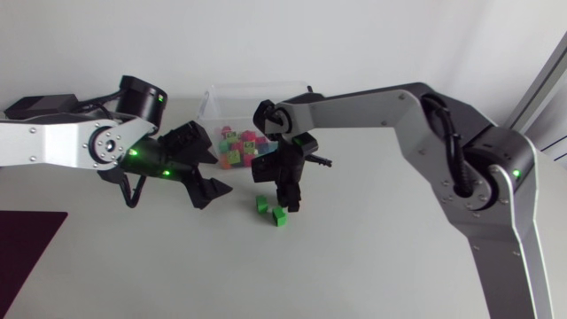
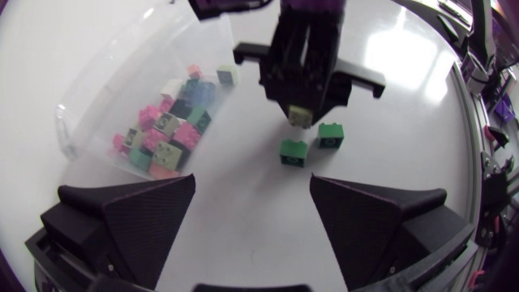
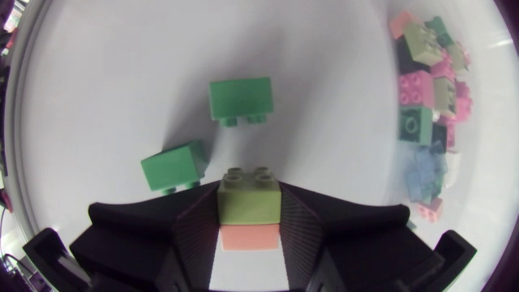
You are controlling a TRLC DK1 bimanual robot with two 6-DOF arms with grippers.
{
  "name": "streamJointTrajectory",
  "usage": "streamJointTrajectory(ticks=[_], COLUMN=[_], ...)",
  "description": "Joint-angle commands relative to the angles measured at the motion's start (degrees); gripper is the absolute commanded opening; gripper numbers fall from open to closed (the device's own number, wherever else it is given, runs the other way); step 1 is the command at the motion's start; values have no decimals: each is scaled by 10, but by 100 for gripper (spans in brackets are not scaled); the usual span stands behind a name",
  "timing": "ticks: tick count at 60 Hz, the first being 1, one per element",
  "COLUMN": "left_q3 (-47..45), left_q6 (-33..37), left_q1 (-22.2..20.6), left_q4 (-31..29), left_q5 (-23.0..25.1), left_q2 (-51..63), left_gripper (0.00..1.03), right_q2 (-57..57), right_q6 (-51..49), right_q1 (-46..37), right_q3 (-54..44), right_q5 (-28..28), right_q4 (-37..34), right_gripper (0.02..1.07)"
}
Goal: Place the duplo bricks in the container
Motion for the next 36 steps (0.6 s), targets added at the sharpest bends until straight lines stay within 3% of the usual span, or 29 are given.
streamJointTrajectory(ticks=[1,36], left_q3=[2,119], left_q6=[27,40], left_q1=[-6,-72], left_q4=[-4,-12], left_q5=[9,40], left_q2=[44,237], left_gripper=[98,98], right_q2=[-57,-222], right_q6=[12,93], right_q1=[-19,-125], right_q3=[-22,-16], right_q5=[-4,-161], right_q4=[-9,-6], right_gripper=[14,14])
